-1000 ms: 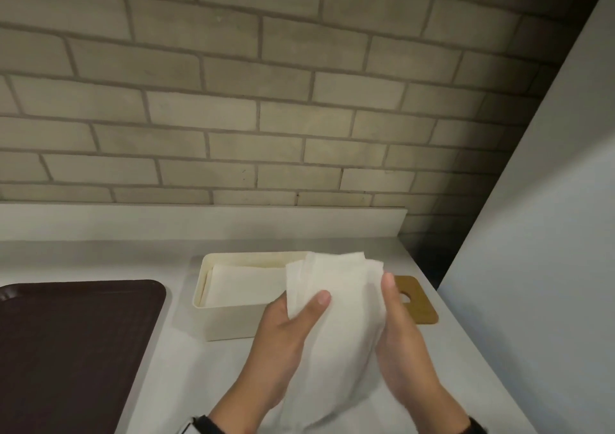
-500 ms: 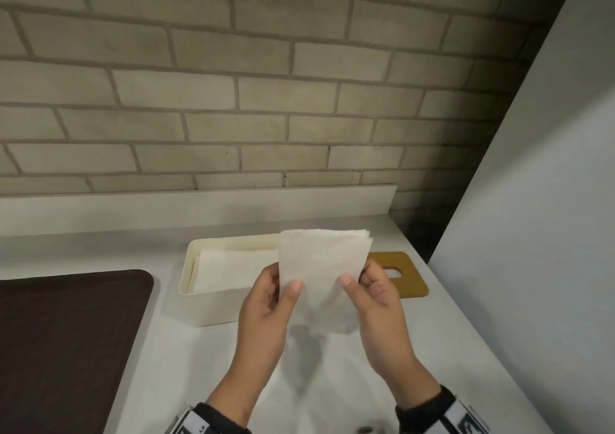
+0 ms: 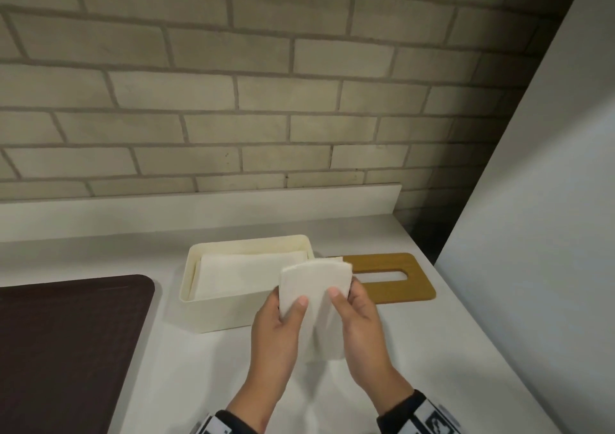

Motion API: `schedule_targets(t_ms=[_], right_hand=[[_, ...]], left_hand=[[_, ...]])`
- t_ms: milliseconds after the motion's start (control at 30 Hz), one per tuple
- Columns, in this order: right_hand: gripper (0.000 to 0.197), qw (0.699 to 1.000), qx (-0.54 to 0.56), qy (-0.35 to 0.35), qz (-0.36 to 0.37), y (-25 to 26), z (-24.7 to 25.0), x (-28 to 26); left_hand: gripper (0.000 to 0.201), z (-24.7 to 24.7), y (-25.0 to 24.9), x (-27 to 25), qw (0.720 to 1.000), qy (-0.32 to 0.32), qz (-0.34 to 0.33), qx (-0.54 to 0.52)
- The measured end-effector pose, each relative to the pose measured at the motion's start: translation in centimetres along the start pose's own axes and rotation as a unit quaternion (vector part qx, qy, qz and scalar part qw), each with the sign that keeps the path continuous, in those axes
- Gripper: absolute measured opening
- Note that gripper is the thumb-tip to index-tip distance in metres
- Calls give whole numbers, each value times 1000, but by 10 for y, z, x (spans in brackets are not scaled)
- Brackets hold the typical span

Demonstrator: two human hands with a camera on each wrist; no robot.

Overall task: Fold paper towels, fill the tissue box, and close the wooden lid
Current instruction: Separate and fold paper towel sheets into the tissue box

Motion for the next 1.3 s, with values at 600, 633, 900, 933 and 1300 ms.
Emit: schedule_targets(t_ms=[600,633,900,933,1300], right_hand=[[22,983,-159,82,-34,28,0,70],[22,984,-155,85,-31,30,-10,75],[56,936,-219,273,-47,8,-91,63],[50,936,-221,270,-41,11,-92,64],[37,970,-236,28,-46,2,-47,113]], left_hand=[[23,102,-55,40,981,-160,-30,-105],[25,106,-57,42,981,-162,-27,-100],[35,88,-92,56,978,-76,-28,-192],[37,88,-99,59,976,-79,-36,-201],[33,133,-53,91,977,-172,-1,126]])
Point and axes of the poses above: each hand's wrist, its own x-axis towards the middle knuckle, its own z-axis out of the back of the hand, y = z × x, the point moved 6 cm from there along x, towards the middle knuckle, and after that the axes turned 1 degree about -y, right-handed, at the moved point
